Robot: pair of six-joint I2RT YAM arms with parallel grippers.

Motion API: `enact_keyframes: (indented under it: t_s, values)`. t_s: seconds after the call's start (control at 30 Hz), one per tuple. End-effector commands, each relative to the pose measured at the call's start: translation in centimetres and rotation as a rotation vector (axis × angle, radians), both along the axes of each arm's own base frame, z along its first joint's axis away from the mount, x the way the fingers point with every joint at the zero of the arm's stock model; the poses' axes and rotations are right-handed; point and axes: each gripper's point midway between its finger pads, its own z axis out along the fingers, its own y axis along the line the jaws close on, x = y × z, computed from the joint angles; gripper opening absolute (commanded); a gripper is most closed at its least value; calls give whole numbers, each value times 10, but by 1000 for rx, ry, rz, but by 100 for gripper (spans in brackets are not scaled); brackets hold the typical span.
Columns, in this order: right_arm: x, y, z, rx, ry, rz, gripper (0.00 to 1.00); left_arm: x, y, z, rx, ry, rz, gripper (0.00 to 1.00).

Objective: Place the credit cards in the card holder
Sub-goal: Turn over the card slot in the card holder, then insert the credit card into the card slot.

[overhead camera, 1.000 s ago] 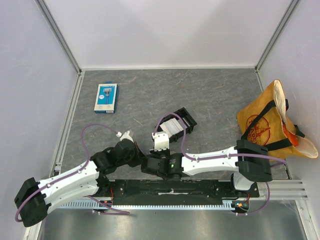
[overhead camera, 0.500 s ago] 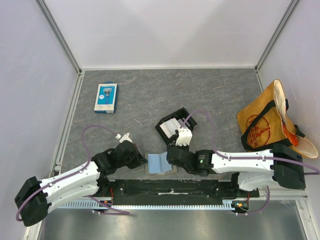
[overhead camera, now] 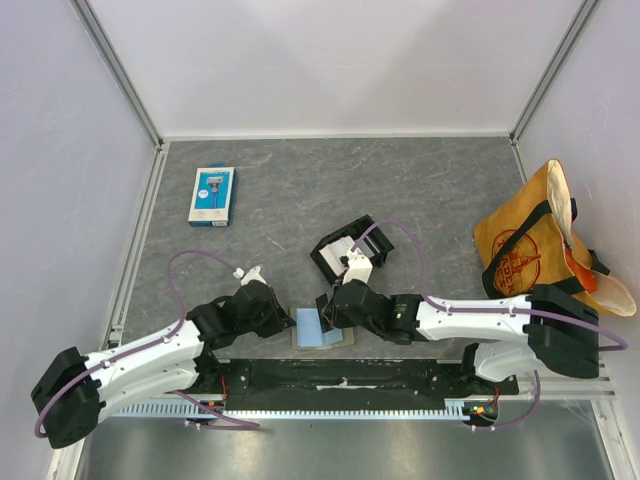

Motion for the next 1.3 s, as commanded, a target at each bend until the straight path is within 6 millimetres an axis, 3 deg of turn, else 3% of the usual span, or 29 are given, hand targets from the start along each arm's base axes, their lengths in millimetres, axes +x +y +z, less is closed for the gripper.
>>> enact_keyframes:
  t_s: [0.0, 0.37, 1.07, 1.27]
  values:
    - [-9, 3, -16, 57, 60, 15, 0, 7, -6, 6, -21, -15, 17, 2]
    - [-8, -13, -46, 136, 134, -60, 0, 4, -5, -12, -18, 17, 37, 2]
    - [-8, -13, -37, 268, 148, -53, 0, 4, -1, -18, -8, 22, 57, 2]
    - [-10, -13, -45, 258, 168, -52, 0, 5, -1, -16, -15, 15, 60, 2]
